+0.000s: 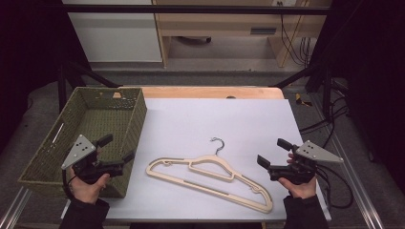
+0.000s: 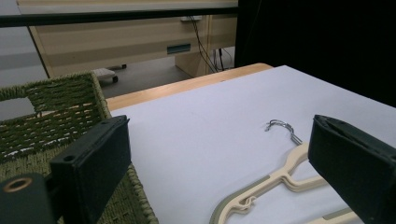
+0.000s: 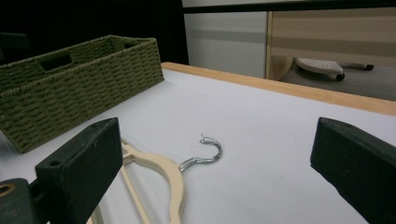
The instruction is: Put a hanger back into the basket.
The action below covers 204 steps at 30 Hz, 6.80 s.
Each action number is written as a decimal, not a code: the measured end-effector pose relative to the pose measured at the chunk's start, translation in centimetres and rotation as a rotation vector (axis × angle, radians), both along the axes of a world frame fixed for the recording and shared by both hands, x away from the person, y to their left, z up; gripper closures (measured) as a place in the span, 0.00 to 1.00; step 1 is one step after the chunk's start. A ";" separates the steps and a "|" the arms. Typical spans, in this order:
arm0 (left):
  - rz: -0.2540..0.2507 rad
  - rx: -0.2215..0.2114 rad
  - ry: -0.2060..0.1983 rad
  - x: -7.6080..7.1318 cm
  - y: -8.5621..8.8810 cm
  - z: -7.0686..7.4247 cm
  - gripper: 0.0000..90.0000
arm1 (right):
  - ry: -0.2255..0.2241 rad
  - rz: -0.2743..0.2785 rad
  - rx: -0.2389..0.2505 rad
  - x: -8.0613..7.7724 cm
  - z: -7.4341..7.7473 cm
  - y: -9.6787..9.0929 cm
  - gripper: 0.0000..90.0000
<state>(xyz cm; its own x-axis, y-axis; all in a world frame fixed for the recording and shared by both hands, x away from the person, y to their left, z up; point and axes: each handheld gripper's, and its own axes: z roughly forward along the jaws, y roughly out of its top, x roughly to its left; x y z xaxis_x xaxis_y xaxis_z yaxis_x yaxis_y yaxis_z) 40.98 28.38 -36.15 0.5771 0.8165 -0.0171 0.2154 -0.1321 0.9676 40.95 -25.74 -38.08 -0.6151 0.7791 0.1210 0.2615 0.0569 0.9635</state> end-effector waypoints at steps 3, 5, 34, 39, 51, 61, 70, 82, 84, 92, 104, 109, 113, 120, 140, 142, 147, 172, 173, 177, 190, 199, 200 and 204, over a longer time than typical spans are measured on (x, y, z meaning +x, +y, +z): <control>0.003 0.005 0.005 0.0 0.0 -0.1 0.06 | 0.007 0.010 -0.014 0.1 -0.1 0.1 0.04; 0.005 0.001 0.008 0.1 0.0 -0.2 0.06 | 0.024 0.025 -0.021 0.2 -0.3 0.5 0.06; -0.016 0.058 0.037 0.6 -1.3 -0.9 0.06 | 0.274 0.168 -0.357 2.3 -5.3 4.7 0.29; -0.019 0.067 0.039 0.6 -1.5 -1.0 0.06 | 0.316 0.187 -0.404 2.6 -6.4 4.8 0.39; -0.031 0.080 0.049 0.6 -2.0 -1.2 0.06 | 0.424 0.247 -0.498 3.1 -8.6 5.2 0.65; -0.035 0.098 0.055 0.7 -2.4 -1.2 0.06 | 0.423 0.281 -0.516 3.2 -8.7 5.1 0.84; -0.031 0.098 0.058 0.7 -2.4 -1.2 0.06 | 0.425 0.279 -0.504 3.2 -8.3 4.8 0.85; -0.019 0.107 0.041 0.4 -2.6 -0.9 0.07 | 0.413 0.322 -0.481 3.0 -7.5 4.7 0.89; -0.019 0.108 0.036 0.2 -2.9 -0.7 0.07 | 0.410 0.310 -0.467 2.8 -7.2 4.6 0.89; -0.064 0.087 0.068 -0.4 -5.7 0.0 0.08 | 0.365 0.292 -0.462 2.2 -6.0 4.9 0.89; -0.193 0.148 0.200 4.2 -14.1 -1.6 0.13 | 0.331 0.266 -0.462 1.6 -4.8 4.8 0.89; -0.246 0.232 0.279 6.9 -16.9 -3.8 0.19 | 0.325 0.264 -0.465 1.5 -4.7 4.9 0.89; -0.275 0.296 0.330 8.8 -18.2 -5.7 0.25 | 0.315 0.269 -0.467 1.4 -4.5 4.8 0.89; -0.323 0.394 0.388 10.7 -19.3 -8.1 0.35 | 0.315 0.269 -0.468 1.3 -4.4 4.9 0.89; -0.398 0.618 0.229 8.3 -20.7 -7.9 0.81 | 0.342 0.300 -0.515 1.4 -5.0 5.2 0.87; -0.400 0.646 0.216 7.7 -20.8 -7.9 0.83 | 0.350 0.304 -0.516 1.5 -5.3 5.2 0.85; -0.406 0.645 0.197 6.8 -20.4 -7.8 0.84 | 0.342 0.309 -0.472 1.7 -5.3 5.4 0.64; -0.462 0.458 0.211 3.1 -18.3 -5.0 0.63 | 0.386 0.469 -0.331 4.4 -3.9 10.7 0.88; -0.459 0.441 0.208 2.8 -17.9 -4.6 0.58 | 0.379 0.484 -0.323 4.3 -3.7 10.7 0.88; -0.453 0.340 0.216 1.9 -16.2 -3.3 0.37 | 0.373 0.527 -0.281 3.5 -2.6 10.4 0.93; -0.566 0.294 0.240 0.8 -15.8 -2.3 0.37 | 0.287 0.637 -0.257 0.8 0.4 11.3 0.96; -0.613 0.322 0.264 0.5 -16.1 -2.5 0.77 | 0.291 0.689 -0.298 0.5 0.0 12.2 0.96; -0.615 0.331 0.262 0.5 -16.1 -2.5 0.78 | 0.288 0.688 -0.300 0.6 -0.1 12.2 0.96; -0.617 0.346 0.254 0.2 -16.1 -2.4 0.82 | 0.274 0.662 -0.314 0.5 -0.1 12.1 0.93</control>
<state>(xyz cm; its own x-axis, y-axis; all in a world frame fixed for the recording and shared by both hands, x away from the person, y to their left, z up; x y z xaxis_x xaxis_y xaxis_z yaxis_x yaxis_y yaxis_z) 41.22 12.23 -38.54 0.9443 0.3289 -0.0113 0.2144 -0.5889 0.7792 41.47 -13.61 -38.13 -0.9439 0.2830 0.1700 0.3039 0.5434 0.7825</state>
